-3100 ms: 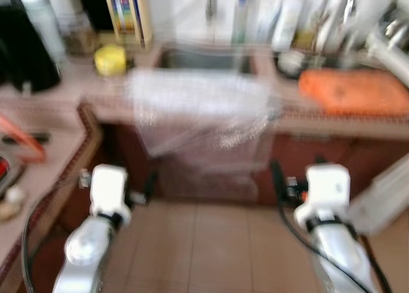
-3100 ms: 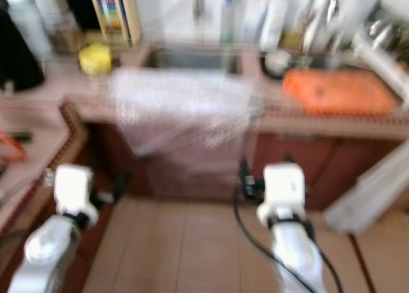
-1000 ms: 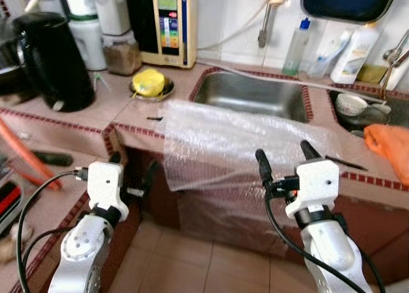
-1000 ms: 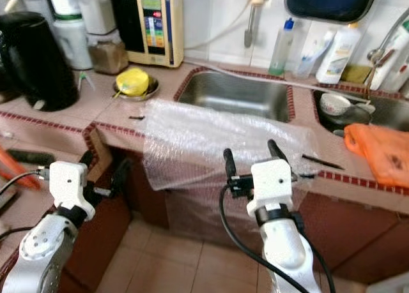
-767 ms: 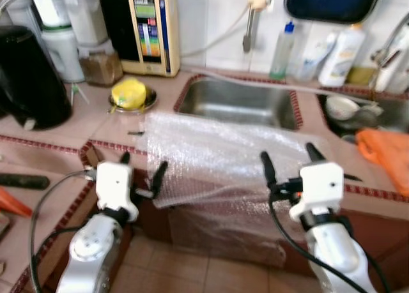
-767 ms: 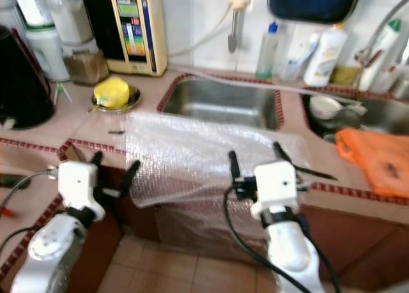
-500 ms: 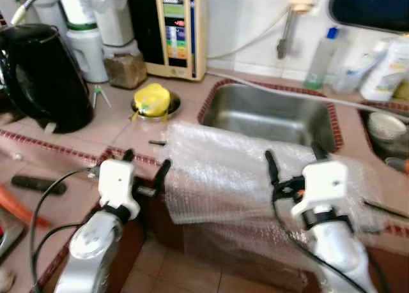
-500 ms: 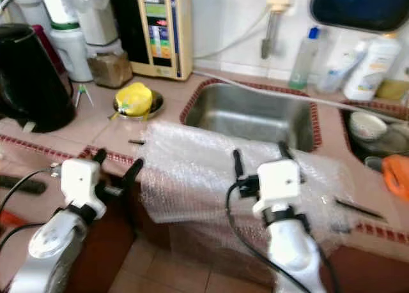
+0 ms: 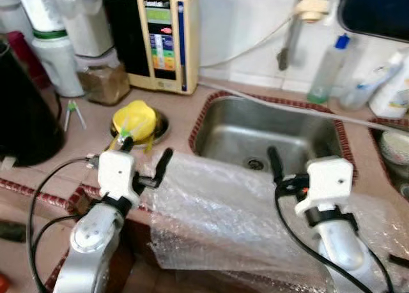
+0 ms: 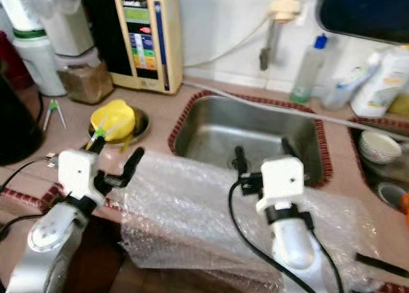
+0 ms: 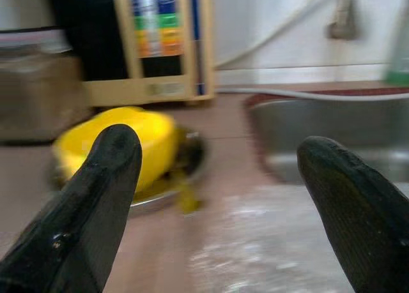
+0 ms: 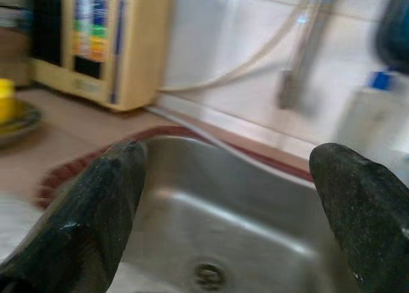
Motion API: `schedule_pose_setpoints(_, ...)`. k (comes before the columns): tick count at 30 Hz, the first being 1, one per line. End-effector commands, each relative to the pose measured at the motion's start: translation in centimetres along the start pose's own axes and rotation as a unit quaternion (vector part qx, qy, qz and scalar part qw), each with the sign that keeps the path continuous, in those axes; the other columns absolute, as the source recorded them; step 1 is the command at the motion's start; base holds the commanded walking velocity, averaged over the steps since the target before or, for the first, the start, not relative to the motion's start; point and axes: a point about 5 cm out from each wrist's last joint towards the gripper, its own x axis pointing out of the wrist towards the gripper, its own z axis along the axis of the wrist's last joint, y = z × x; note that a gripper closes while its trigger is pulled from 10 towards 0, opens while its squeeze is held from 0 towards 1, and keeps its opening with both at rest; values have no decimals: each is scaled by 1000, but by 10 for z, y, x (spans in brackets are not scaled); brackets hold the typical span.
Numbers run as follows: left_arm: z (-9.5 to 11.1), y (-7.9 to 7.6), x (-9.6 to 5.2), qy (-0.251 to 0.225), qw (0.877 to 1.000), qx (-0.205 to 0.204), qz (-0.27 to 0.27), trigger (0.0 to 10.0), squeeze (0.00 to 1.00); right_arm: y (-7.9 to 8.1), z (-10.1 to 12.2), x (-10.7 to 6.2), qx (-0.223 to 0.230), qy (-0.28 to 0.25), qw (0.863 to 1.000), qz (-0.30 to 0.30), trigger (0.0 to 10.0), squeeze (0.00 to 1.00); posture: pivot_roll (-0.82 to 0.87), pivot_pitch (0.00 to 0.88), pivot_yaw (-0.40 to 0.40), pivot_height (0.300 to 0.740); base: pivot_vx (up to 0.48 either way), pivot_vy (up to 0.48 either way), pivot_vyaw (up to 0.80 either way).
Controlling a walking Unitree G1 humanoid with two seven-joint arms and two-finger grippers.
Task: Kitchen organization
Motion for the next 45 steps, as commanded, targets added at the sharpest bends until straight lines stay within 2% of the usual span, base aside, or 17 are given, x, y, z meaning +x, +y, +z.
schedule_pose_setpoints(1,3,-1,-2,-3,1000,4,2,10000,0,-2,1,-1,-3,-2,1000,-1,10000,0,26,17,-9,740,0,0,0)
schedule_pose_setpoints(14,18,-1,4,-36,999,36,15,10000,0,1,9,1,0,-11,1000,11,10000,0,27,28,-19,740,0,0,0)
schedule_pose_setpoints(23,14,0,9,-24,999,29,18,10000,0,2,8,1,-7,-11,1000,12,10000,0,20,23,-10,740,0,0,0)
schedule_pose_setpoints(39,13,1,9,-18,999,30,22,10000,0,4,4,1,-7,-5,1000,12,10000,0,27,22,-1,740,0,-304,0)
schedule_pose_setpoints(42,12,2,8,-18,999,17,27,10000,0,4,4,0,-7,-5,1000,13,10000,0,27,21,-3,740,0,0,0)
schedule_pose_setpoints(45,13,3,8,-19,999,25,31,10000,0,4,4,0,-9,-5,1000,15,10000,0,27,21,-3,740,0,0,0)
